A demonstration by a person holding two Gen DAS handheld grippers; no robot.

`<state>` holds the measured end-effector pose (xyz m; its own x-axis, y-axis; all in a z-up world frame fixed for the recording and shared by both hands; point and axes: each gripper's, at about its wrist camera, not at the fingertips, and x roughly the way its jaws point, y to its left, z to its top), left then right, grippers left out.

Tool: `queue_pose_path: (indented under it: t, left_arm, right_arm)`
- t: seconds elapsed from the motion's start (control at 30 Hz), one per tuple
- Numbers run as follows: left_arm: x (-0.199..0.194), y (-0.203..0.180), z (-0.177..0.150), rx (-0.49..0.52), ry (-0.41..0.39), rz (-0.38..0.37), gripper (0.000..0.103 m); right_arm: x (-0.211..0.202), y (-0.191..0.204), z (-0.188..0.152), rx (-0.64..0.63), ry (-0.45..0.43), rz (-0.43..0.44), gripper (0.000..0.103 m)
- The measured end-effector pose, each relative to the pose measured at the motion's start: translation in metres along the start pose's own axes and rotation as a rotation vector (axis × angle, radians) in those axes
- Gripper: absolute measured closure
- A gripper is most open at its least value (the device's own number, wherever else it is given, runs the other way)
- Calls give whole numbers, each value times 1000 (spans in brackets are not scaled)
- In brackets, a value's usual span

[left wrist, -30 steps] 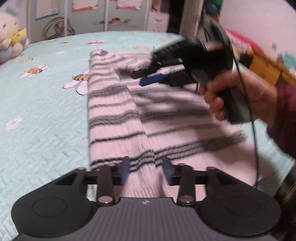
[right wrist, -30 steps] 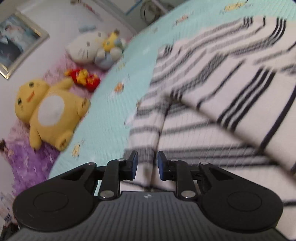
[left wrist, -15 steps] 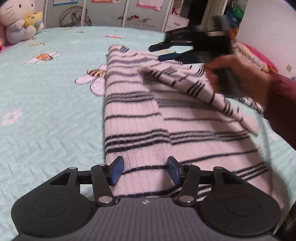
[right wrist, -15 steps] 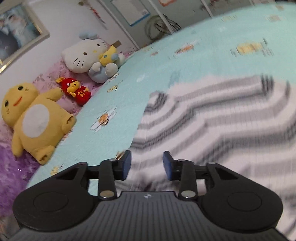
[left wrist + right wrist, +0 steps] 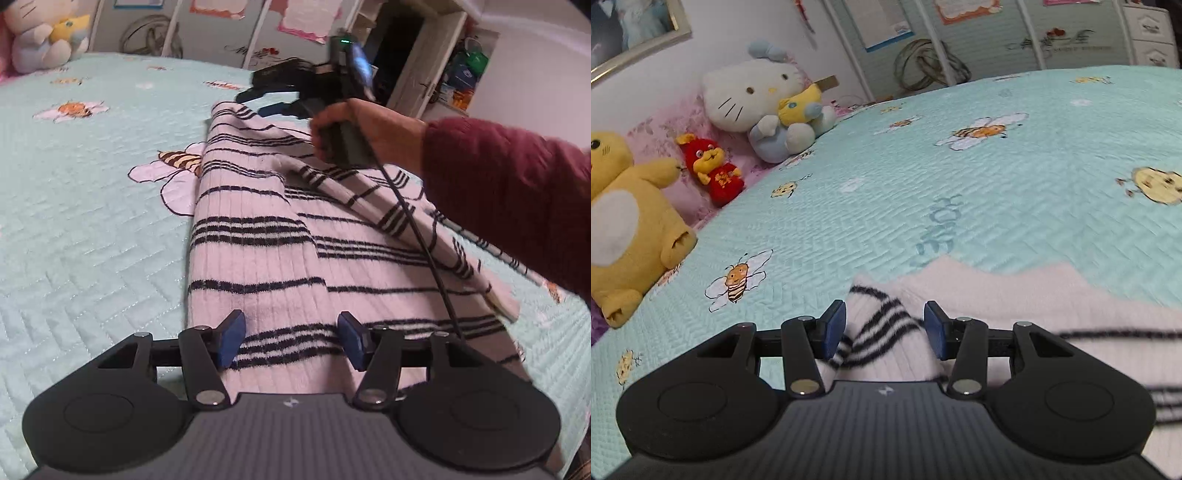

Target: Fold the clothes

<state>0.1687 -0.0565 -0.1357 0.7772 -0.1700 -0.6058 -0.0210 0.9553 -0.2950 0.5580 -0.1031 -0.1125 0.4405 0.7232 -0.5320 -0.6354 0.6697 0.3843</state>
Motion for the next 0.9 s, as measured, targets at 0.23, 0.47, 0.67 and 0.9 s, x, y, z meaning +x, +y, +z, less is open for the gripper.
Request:
queue_pose_path:
  t: [0.23, 0.47, 0.67, 0.9]
  left_arm:
    - [2, -6, -6, 50, -9, 8, 34]
    - [3, -12, -9, 84, -9, 40, 34]
    - [3, -12, -10, 87, -11, 44, 34]
    - [3, -10, -11, 85, -16, 23, 30]
  right_arm:
    - [21, 1, 0, -64, 53, -17, 78]
    - [34, -5, -5, -48, 80, -3, 94]
    - [-14, -7, -2, 47, -90, 64, 71]
    - [20, -12, -10, 267, 15, 231, 72]
